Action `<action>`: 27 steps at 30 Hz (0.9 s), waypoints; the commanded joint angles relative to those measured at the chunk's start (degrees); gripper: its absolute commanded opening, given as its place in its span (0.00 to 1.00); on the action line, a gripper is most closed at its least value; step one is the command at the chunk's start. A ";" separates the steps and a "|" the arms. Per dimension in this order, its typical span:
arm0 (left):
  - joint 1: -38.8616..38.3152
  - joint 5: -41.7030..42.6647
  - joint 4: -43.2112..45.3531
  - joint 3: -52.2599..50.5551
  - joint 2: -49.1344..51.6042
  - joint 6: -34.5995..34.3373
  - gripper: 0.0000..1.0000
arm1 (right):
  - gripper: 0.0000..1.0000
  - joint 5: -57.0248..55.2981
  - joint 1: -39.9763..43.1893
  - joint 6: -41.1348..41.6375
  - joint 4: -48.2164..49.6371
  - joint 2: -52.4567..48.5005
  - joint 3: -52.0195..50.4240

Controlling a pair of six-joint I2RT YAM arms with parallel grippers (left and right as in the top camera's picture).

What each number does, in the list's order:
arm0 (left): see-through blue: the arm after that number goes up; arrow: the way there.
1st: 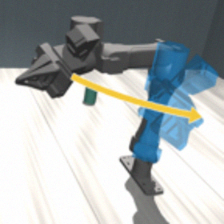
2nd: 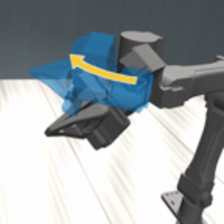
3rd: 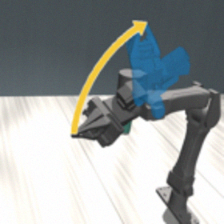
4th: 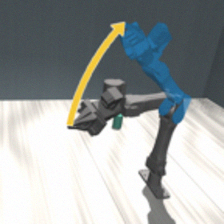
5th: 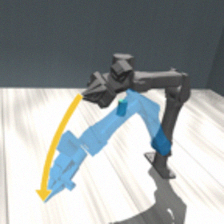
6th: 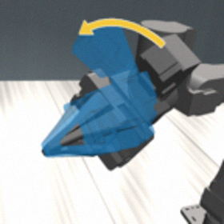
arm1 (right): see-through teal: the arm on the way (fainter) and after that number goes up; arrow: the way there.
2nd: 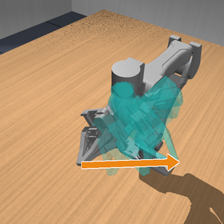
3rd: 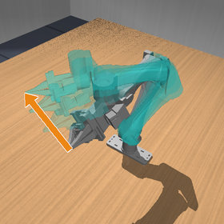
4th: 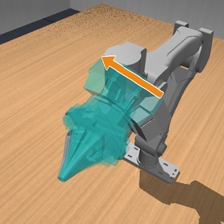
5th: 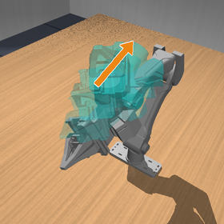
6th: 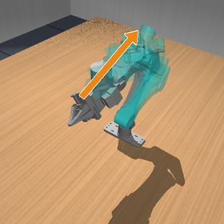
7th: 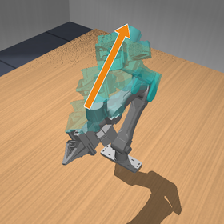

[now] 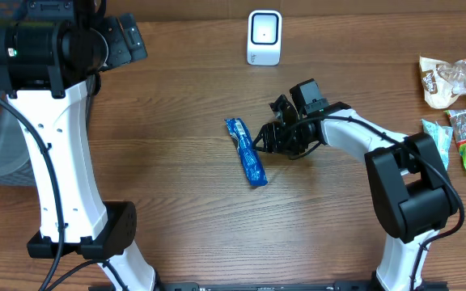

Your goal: Scan the item barcode

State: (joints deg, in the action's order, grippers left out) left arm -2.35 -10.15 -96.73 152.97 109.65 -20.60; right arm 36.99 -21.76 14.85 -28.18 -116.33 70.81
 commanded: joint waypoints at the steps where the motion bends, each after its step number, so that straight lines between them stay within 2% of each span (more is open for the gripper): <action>1: 0.09 -0.76 -0.07 0.02 -0.24 0.44 1.00 | 0.57 1.95 -1.90 -1.81 1.73 -0.55 -0.39; 8: 0.09 -0.76 -0.07 0.02 -0.24 0.44 1.00 | 0.48 -1.51 -5.99 0.20 3.63 -1.55 -0.35; 14: 0.09 -0.76 -0.07 0.02 -0.24 0.44 1.00 | 0.23 -7.06 -6.64 5.51 3.91 -2.36 -0.28; 19: 0.09 -0.76 -0.07 0.02 -0.24 0.44 1.00 | 0.05 -8.72 -6.64 5.99 3.23 -2.34 0.50; 23: 0.09 -0.76 -0.07 0.02 -0.24 0.44 1.00 | 0.04 -12.79 -6.67 3.91 -1.14 -2.19 3.98; 27: 0.09 -0.76 -0.07 0.02 -0.24 0.44 1.00 | 0.04 -28.17 -7.69 -0.81 -12.04 -1.64 11.26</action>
State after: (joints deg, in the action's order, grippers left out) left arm -2.35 -10.15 -96.71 152.97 109.65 -20.60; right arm 24.88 -28.69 17.61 -36.69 -117.49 77.76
